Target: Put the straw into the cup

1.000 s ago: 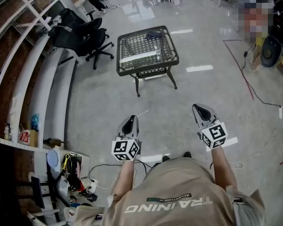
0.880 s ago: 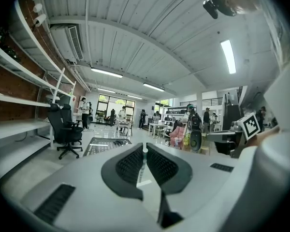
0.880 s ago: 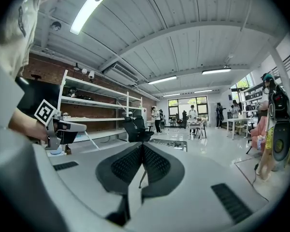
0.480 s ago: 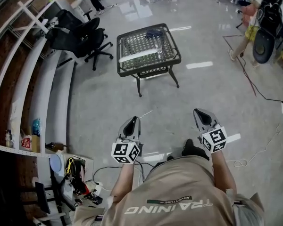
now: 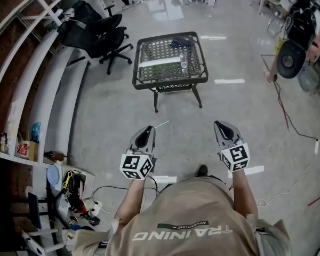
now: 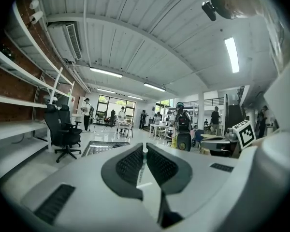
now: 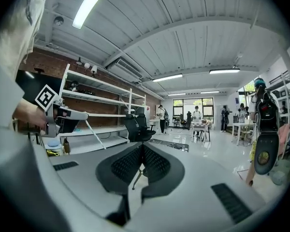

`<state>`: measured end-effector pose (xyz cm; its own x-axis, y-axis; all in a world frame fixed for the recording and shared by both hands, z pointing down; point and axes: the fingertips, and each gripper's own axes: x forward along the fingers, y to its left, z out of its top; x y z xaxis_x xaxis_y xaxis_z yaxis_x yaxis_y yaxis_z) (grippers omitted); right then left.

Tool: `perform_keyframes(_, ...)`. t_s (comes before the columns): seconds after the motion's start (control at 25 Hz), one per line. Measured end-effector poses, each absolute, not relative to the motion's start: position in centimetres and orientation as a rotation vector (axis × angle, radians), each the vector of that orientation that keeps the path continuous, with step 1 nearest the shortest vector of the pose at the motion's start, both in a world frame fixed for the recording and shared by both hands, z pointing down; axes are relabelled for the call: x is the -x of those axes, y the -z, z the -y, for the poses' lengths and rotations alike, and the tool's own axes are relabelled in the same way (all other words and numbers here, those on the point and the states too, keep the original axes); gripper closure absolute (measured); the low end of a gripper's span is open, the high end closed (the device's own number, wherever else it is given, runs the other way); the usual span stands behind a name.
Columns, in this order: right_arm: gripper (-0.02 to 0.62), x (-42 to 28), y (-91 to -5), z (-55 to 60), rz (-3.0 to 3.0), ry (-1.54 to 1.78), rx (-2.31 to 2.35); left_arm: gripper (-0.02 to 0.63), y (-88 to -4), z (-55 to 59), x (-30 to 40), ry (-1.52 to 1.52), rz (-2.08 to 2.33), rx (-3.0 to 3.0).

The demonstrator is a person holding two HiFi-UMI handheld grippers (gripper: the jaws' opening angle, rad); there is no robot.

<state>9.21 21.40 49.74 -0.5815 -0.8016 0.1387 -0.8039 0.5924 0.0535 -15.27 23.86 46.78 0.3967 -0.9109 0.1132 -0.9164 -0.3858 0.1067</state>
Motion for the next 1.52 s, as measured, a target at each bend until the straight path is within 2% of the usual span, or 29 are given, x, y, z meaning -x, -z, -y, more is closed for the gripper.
perform_keyframes(0.84, 0.578, -13.3, -52.4, -10.2, 2.734, -0.110, -1.208, 0.571, -48.2, -13.5, 9.9, -0.089, 1.707, -2.399)
perform_keyframes(1.24, 0.578, -10.7, -52.3, -3.7, 2.675, -0.082, -1.196, 0.571, -49.2, -4.7, 11.4, -0.042, 1.628, -2.438)
perform_keyframes(1.52, 0.578, -6.5, -50.9, 2.8, 2.662, -0.067, -1.229, 0.571, -49.0, 2.5, 15.4, -0.057, 1.581, -2.471)
